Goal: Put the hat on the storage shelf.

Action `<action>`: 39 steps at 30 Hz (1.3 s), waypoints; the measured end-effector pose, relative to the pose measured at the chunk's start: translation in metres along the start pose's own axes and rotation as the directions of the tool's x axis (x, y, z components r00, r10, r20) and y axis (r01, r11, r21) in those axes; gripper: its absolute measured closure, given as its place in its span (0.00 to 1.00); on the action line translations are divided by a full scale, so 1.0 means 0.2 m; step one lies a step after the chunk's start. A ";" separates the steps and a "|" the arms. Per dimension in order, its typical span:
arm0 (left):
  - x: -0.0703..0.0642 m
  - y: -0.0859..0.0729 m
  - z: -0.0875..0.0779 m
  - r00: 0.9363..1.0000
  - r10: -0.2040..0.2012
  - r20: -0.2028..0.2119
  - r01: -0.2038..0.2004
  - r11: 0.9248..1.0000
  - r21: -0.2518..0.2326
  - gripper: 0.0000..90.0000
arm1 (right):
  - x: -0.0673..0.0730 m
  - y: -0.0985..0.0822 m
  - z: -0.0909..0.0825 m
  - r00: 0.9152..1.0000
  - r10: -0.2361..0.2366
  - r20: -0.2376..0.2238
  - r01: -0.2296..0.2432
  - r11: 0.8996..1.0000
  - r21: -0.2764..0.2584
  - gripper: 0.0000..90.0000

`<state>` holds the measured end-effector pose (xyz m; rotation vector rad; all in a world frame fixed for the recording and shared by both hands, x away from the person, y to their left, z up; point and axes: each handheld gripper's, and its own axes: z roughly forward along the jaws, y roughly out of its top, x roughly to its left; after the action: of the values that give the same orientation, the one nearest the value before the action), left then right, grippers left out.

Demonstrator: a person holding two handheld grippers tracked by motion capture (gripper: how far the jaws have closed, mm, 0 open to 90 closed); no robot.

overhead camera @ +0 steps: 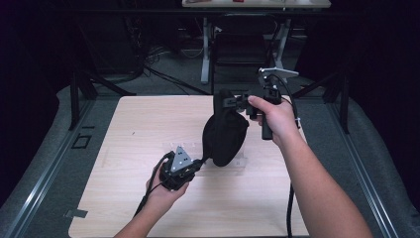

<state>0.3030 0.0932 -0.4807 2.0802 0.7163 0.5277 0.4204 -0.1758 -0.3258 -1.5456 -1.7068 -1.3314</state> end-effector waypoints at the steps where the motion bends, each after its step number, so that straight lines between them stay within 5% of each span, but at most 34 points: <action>1: 0.00 0.00 0.00 1.000 0.005 -0.004 -0.005 1.000 0.001 0.93 | 0.00 0.00 0.00 1.000 -0.003 -0.005 0.003 1.000 -0.002 0.89; 4: -0.02 0.00 0.00 0.998 0.049 -0.039 -0.049 0.999 0.006 0.94 | 0.01 0.00 0.00 1.000 -0.017 -0.011 0.017 1.000 -0.010 0.84; 18: -0.01 -0.02 -0.02 0.996 0.056 -0.067 -0.055 0.998 0.016 0.95 | 0.02 0.00 -0.10 1.000 -0.021 -0.021 0.020 0.998 -0.066 0.76; 39: 0.07 -0.15 -0.01 0.996 -0.058 -0.073 0.062 0.997 0.045 0.95 | -0.05 -0.02 -0.30 1.000 -0.006 0.018 0.008 0.993 -0.122 0.77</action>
<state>0.3032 0.1184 -0.5028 2.0851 0.8375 0.5585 0.4049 -0.2335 -0.3106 -1.6248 -1.6703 -1.4536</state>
